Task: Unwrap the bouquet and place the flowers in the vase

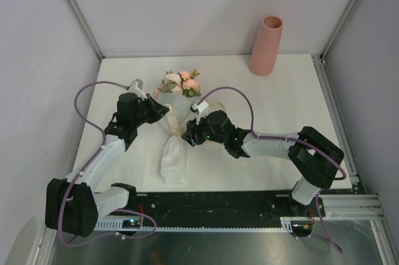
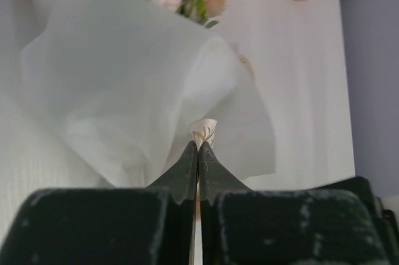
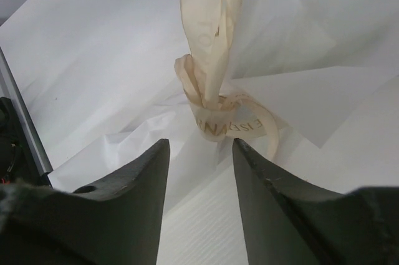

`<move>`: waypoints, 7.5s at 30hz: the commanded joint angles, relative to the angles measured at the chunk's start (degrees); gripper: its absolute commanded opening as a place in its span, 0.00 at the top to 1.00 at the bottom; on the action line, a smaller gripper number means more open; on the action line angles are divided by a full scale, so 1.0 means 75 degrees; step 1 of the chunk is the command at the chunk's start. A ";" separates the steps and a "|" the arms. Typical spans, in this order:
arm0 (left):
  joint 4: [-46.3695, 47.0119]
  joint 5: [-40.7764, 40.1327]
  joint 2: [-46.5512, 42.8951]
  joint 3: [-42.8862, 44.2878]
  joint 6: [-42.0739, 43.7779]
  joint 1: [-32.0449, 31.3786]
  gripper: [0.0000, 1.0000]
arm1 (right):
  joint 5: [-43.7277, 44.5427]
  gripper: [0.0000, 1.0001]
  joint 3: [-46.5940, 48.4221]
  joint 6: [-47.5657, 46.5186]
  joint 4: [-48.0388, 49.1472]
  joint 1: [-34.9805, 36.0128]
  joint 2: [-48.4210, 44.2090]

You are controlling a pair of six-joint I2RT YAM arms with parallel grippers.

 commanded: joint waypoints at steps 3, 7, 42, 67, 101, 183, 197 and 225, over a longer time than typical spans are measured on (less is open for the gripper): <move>0.0789 0.0669 -0.0319 0.0280 0.0311 -0.0195 1.00 | 0.0008 0.44 -0.0001 -0.0019 0.0746 -0.0096 -0.0105; 0.0981 0.1021 -0.0355 0.0259 0.0222 -0.0248 1.00 | -0.0036 0.43 0.0076 0.0021 0.1059 -0.0111 0.0123; -0.1756 -0.0855 -0.2239 -0.2024 -0.0606 -0.0330 0.40 | 0.3528 0.64 0.0818 -0.1866 0.1814 0.0954 0.1301; -0.0168 -0.0322 -0.1276 -0.3065 -0.1051 -0.0366 0.47 | 0.4669 0.72 0.3005 -0.4559 0.2472 0.1011 0.1880; -0.0141 -0.0441 -0.2260 -0.3416 -0.1059 -0.0375 0.34 | 0.3105 0.44 0.3907 0.1197 -0.5753 0.0193 0.0290; 0.0152 -0.0009 -0.2516 -0.3799 -0.1094 -0.0488 0.30 | 0.1282 0.62 0.3249 -0.1221 -0.2186 0.0420 0.2404; 0.0517 -0.0170 -0.1675 -0.3716 -0.1036 -0.0567 0.37 | 0.1417 0.72 0.3252 -0.1505 -0.2692 0.0514 0.2603; 0.0586 -0.0317 -0.1881 -0.3865 -0.1053 -0.0581 1.00 | -0.2855 1.00 0.3132 -0.0614 -0.2708 -0.0590 0.1808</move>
